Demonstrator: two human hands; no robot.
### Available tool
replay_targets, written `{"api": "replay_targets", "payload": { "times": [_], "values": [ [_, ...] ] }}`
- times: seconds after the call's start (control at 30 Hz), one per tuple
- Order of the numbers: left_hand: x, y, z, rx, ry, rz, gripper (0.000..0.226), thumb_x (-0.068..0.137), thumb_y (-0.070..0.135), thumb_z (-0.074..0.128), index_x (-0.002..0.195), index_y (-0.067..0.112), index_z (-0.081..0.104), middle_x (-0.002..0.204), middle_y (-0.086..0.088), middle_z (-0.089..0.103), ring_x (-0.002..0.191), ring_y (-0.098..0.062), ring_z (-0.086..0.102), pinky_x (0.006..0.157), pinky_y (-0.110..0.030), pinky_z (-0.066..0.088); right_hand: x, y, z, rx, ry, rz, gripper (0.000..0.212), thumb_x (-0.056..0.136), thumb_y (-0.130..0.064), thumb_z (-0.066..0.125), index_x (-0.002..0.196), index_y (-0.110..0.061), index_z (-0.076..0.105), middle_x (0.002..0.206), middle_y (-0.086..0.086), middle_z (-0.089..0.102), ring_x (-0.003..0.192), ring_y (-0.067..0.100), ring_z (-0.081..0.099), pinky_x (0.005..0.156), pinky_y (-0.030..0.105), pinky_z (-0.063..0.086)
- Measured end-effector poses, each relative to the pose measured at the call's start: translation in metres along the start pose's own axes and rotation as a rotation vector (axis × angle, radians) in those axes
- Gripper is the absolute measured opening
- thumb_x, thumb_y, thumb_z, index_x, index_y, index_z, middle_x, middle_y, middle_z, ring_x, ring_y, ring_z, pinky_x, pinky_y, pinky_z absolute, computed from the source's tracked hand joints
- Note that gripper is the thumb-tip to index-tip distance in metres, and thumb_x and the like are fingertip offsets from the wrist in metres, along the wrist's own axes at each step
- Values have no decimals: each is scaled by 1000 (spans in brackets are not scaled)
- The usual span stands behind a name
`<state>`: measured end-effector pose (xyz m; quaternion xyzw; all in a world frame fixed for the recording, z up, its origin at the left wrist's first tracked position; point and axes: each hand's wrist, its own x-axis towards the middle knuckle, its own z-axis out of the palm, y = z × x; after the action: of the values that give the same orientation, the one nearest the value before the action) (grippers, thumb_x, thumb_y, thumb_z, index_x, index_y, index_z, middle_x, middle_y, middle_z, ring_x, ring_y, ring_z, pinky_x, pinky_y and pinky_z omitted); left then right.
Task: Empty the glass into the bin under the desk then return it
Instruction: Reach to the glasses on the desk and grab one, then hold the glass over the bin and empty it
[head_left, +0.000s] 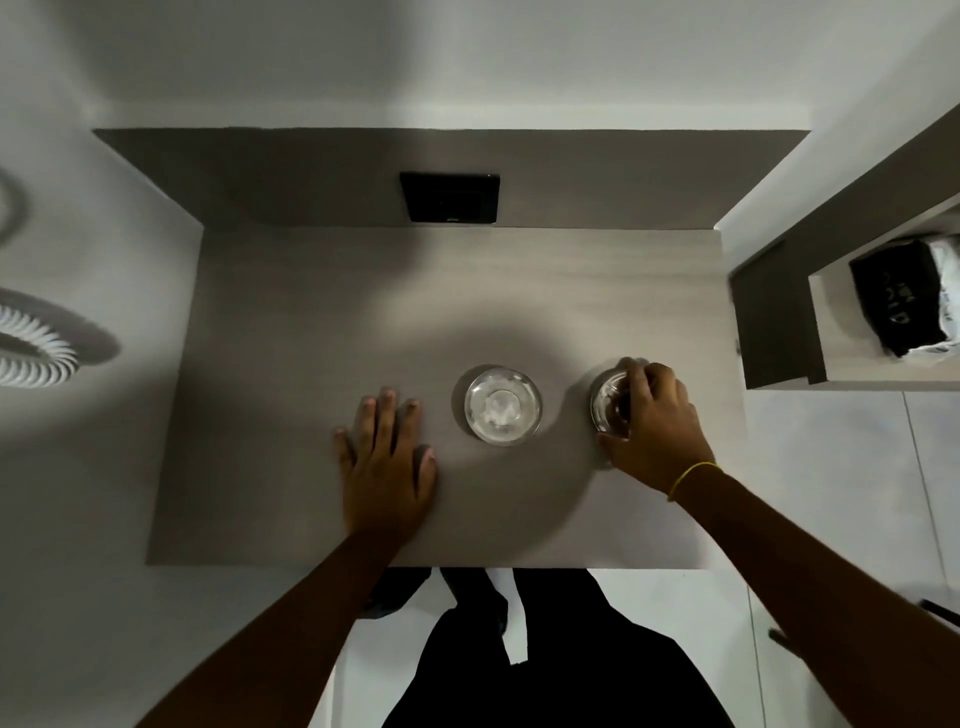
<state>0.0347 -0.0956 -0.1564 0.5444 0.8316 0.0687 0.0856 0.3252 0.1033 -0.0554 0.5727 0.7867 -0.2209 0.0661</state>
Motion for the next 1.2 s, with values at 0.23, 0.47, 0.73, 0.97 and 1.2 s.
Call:
{"api": "replay_targets", "payload": {
  "times": [0.23, 0.47, 0.73, 0.97, 1.2],
  "values": [
    [-2, 2, -4, -25, -7, -6, 71, 104, 50, 38, 170, 24, 27, 182, -9, 15, 169, -30, 5, 128, -71, 13, -1, 8, 12, -80, 43, -61, 105, 73, -45, 79, 156, -1, 32, 146, 19, 45, 129, 40, 49, 90, 53, 57],
    [-2, 8, -11, -31, -6, -21, 72, 104, 49, 40, 170, 21, 31, 181, -12, 19, 167, -34, 13, 128, -72, 13, 0, 11, 14, -123, 37, -50, 101, 75, -53, 72, 155, -4, 33, 152, 19, 40, 135, 41, 44, 95, 56, 53],
    [-2, 8, -10, -15, 1, -30, 71, 104, 49, 43, 168, 23, 35, 181, -8, 19, 168, -31, 13, 128, -70, 15, 27, -45, -5, 5, 25, -232, 59, 83, -49, 67, 133, -17, 58, 138, 9, 55, 122, 36, 58, 93, 52, 53],
    [-2, 6, -6, -9, 11, -13, 72, 104, 51, 44, 170, 27, 28, 182, -6, 16, 168, -31, 12, 128, -69, 11, 74, -94, -5, 33, -287, -298, 37, 80, -26, 71, 115, -14, 64, 111, 13, 67, 98, 38, 68, 88, 46, 58],
    [-2, 6, -7, -2, -11, -27, 70, 107, 54, 40, 169, 24, 31, 181, -9, 19, 166, -35, 19, 129, -68, 19, 93, -109, 0, -23, -374, -274, 36, 61, -17, 84, 95, -17, 73, 96, 11, 77, 95, 38, 70, 83, 42, 60]
  ]
}}
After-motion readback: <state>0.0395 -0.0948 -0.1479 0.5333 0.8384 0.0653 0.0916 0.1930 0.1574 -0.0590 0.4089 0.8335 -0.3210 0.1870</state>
